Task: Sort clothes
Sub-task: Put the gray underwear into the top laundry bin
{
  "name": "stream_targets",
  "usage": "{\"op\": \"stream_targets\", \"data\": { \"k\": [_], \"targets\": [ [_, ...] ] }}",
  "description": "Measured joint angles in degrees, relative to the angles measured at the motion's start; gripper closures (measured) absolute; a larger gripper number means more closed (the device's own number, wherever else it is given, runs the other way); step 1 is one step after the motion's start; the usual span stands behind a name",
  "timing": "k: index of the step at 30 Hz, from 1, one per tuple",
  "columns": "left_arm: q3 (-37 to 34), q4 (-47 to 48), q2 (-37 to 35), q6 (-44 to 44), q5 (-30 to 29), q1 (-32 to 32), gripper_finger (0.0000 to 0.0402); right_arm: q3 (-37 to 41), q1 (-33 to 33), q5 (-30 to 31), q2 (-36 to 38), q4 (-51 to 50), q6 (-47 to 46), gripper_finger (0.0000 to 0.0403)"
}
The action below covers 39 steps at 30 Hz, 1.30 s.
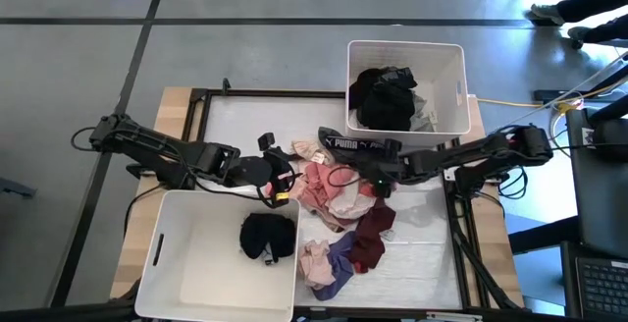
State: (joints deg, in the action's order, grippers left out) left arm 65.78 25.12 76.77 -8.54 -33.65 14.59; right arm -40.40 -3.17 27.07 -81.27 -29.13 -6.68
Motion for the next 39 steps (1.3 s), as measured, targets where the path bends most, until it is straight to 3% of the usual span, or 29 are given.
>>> {"op": "stream_targets", "data": {
  "k": [5, 12, 14, 19, 24, 29, 39],
  "targets": [
    [0.0, 0.0, 0.0, 0.0, 0.0, 0.0, 0.0219, 0.0, 0.2, -0.4, -2.6, 2.7, 3.6, 0.0213],
    [0.0, 0.0, 0.0, 0.0, 0.0, 0.0, 0.0219, 0.0, 0.2, 0.1, -3.6, 2.0, 5.8, 0.0364],
    [0.0, 0.0, 0.0, 0.0, 0.0, 0.0, 0.0219, 0.0, 0.2, 0.6, -3.1, 1.5, 6.9, 0.0390],
    [0.0, -0.1, 0.0, 0.0, 0.0, 0.0, 0.0219, 0.0, 0.1, 0.9, 0.1, 1.2, 7.1, 0.0374],
    [0.0, -0.1, 0.0, -0.2, 0.0, 0.0, 0.0219, 0.0, 0.1, 0.9, 6.2, 0.3, 7.2, 0.0395],
    [0.0, -0.1, 0.0, 0.0, 0.0, 0.0, 0.0219, -0.2, 0.1, 0.8, 13.6, 0.3, 7.7, 0.0386],
    [0.0, -0.1, 0.0, 0.0, 0.0, 0.0, 0.0219, -7.6, 0.2, 3.9, 23.7, 0.2, 11.8, 0.0395]
  ]
}}
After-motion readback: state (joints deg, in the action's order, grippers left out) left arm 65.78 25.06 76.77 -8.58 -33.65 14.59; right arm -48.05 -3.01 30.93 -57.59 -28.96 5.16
